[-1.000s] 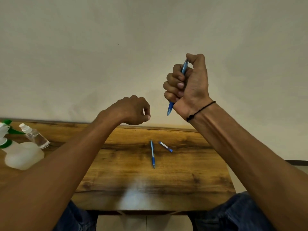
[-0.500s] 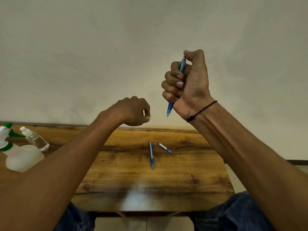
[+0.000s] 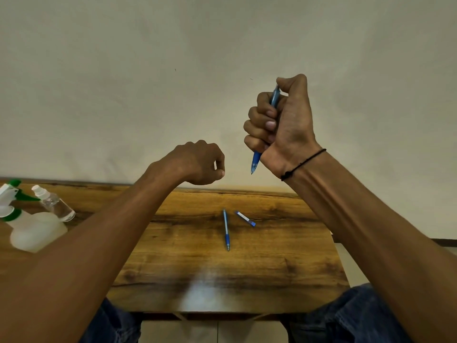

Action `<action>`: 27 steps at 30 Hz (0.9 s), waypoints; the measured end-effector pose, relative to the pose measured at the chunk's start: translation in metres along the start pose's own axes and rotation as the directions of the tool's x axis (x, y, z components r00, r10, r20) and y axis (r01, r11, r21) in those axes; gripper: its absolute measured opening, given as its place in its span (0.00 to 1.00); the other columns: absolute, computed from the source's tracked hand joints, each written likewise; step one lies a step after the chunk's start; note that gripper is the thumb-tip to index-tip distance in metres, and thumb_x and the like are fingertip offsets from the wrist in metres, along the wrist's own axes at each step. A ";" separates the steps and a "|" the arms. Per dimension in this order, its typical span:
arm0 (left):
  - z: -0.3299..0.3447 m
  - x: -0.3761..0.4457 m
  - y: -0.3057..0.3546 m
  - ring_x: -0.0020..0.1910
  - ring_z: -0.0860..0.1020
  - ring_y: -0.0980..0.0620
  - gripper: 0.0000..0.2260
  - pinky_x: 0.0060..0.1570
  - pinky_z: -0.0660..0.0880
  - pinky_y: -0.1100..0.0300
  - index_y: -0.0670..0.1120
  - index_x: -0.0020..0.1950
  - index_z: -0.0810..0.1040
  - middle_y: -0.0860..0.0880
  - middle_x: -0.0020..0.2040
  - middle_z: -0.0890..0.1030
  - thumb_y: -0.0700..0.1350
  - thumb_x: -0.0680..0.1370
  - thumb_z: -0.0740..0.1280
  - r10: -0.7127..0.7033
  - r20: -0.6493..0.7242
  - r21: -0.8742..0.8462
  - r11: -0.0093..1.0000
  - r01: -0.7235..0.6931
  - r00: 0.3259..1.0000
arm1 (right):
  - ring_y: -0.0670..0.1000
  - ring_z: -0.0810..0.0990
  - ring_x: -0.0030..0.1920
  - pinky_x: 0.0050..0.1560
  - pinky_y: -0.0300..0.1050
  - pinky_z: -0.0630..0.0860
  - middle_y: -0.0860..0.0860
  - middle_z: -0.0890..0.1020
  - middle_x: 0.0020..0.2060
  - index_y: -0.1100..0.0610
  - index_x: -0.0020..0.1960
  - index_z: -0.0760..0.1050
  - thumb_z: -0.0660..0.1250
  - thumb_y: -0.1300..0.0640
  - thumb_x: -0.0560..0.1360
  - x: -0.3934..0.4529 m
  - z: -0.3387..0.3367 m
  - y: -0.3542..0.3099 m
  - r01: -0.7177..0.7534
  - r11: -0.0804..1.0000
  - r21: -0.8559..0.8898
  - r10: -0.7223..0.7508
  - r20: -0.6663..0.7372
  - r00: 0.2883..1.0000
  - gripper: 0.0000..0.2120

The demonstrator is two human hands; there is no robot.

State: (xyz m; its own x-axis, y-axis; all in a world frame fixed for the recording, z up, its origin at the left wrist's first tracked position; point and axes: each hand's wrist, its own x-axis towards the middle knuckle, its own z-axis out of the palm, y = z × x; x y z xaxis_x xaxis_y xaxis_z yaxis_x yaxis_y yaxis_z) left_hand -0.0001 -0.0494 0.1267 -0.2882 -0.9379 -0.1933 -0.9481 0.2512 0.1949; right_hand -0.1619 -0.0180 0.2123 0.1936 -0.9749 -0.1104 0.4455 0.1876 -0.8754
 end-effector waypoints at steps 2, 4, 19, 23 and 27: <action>0.000 0.001 0.000 0.55 0.81 0.50 0.07 0.57 0.80 0.47 0.54 0.58 0.83 0.53 0.57 0.84 0.53 0.82 0.68 0.001 0.001 0.004 1.000 -0.001 1.000 | 0.47 0.49 0.25 0.25 0.36 0.51 0.48 0.56 0.22 0.54 0.30 0.55 0.49 0.44 0.82 0.000 0.000 0.000 -0.004 1.000 0.002 0.004 -0.004 1.000 0.24; 0.001 0.001 -0.001 0.55 0.81 0.50 0.07 0.57 0.80 0.47 0.54 0.57 0.83 0.53 0.57 0.84 0.53 0.82 0.68 0.001 0.001 0.008 1.000 -0.001 1.000 | 0.47 0.49 0.25 0.25 0.36 0.51 0.48 0.56 0.22 0.54 0.30 0.55 0.49 0.44 0.82 0.000 -0.001 0.000 -0.007 1.000 0.007 0.007 -0.013 1.000 0.24; 0.008 0.007 -0.001 0.53 0.81 0.51 0.07 0.51 0.79 0.52 0.54 0.57 0.83 0.54 0.57 0.83 0.53 0.82 0.68 0.026 -0.007 0.033 0.999 -0.025 1.000 | 0.47 0.49 0.24 0.25 0.36 0.50 0.47 0.56 0.22 0.54 0.30 0.55 0.49 0.44 0.82 0.000 -0.004 -0.001 -0.024 1.000 0.011 0.024 -0.024 0.999 0.24; 0.008 0.007 -0.001 0.53 0.81 0.52 0.07 0.50 0.78 0.54 0.54 0.57 0.83 0.54 0.57 0.83 0.52 0.82 0.68 0.030 -0.005 0.031 0.999 -0.029 1.000 | 0.47 0.50 0.24 0.25 0.36 0.51 0.47 0.56 0.22 0.54 0.30 0.55 0.49 0.44 0.82 0.000 -0.004 0.000 -0.027 1.000 0.006 0.027 -0.024 0.999 0.24; 0.008 0.006 0.001 0.53 0.81 0.51 0.07 0.53 0.80 0.51 0.53 0.58 0.83 0.53 0.57 0.83 0.52 0.82 0.68 0.030 -0.007 0.028 0.999 -0.029 1.000 | 0.46 0.50 0.24 0.24 0.36 0.51 0.47 0.56 0.22 0.54 0.30 0.55 0.49 0.43 0.82 0.000 -0.005 0.001 -0.034 0.999 0.012 0.034 -0.027 0.999 0.25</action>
State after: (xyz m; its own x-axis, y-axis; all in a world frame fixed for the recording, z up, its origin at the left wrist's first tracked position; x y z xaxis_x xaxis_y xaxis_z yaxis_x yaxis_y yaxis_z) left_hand -0.0035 -0.0531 0.1178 -0.3153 -0.9316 -0.1807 -0.9426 0.2854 0.1732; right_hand -0.1656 -0.0189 0.2096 0.1850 -0.9707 -0.1532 0.4493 0.2222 -0.8653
